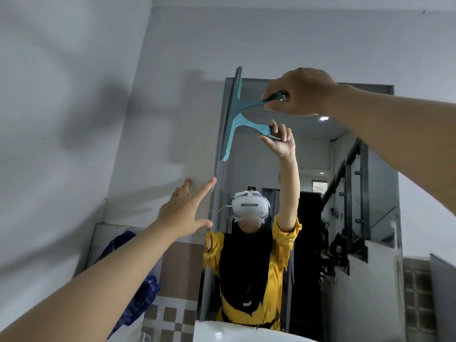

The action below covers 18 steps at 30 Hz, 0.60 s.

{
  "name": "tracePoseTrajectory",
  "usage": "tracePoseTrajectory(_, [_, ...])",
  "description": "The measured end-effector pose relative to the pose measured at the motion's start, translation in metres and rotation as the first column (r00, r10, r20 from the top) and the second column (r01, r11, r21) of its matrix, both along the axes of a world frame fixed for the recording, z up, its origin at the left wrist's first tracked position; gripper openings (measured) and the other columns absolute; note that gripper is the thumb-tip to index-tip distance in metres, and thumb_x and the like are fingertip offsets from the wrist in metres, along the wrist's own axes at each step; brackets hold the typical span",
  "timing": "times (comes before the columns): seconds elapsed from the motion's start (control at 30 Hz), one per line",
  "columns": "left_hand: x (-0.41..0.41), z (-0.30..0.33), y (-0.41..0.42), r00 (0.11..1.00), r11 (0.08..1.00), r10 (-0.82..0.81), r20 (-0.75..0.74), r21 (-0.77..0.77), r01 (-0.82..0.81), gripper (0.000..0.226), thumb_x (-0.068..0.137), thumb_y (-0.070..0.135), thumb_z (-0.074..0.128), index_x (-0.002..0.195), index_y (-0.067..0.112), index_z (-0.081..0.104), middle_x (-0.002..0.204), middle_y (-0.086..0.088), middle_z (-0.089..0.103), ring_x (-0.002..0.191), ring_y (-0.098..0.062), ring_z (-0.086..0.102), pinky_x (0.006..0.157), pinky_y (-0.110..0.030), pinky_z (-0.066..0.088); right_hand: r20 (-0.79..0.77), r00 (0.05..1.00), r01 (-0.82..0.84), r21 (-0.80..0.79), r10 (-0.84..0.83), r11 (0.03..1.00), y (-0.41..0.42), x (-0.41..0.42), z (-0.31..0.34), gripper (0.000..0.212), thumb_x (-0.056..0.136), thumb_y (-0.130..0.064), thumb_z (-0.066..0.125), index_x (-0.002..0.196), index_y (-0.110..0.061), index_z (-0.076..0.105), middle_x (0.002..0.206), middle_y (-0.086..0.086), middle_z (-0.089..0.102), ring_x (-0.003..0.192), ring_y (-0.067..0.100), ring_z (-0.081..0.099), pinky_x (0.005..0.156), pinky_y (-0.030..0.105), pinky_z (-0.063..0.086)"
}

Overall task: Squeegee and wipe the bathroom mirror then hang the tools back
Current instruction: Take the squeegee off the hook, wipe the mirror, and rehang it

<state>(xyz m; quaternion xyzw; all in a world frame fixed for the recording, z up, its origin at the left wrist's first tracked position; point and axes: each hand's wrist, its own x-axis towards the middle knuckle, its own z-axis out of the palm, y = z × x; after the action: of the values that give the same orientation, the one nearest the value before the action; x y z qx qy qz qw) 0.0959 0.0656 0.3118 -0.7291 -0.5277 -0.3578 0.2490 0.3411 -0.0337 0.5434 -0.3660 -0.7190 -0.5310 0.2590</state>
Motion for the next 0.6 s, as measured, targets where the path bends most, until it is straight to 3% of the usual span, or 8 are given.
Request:
tracePoseTrajectory(0.23, [0.001, -0.002, 0.003, 1.0, 1.0, -0.002, 0.017, 0.004, 0.002, 0.105, 0.076, 0.052, 0.066, 0.138, 0.053, -0.018, 0.157, -0.021, -0.001, 0.141, -0.042, 0.019, 0.092, -0.049, 0.049, -0.037, 0.999, 0.002, -0.037, -0.004, 0.999, -0.006, 0.055, -0.01, 0.032, 0.09, -0.045, 0.057, 0.118, -0.03, 0.064, 0.069, -0.019, 0.042, 0.077, 0.018, 0.049, 0.065, 0.03, 0.035])
tracePoseTrajectory(0.6, [0.003, -0.004, 0.006, 1.0, 0.999, 0.022, 0.013, 0.033, -0.023, 0.109, 0.076, 0.048, 0.068, 0.133, 0.055, -0.024, 0.156, -0.022, 0.002, 0.138, -0.041, 0.027, 0.088, -0.045, 0.052, -0.158, 0.983, 0.096, 0.012, -0.093, 0.995, -0.035, 0.171, -0.023, 0.03, 0.087, -0.045, 0.06, 0.113, -0.032, 0.065, 0.077, -0.003, 0.059, 0.074, 0.025, 0.057, 0.063, 0.032, 0.045])
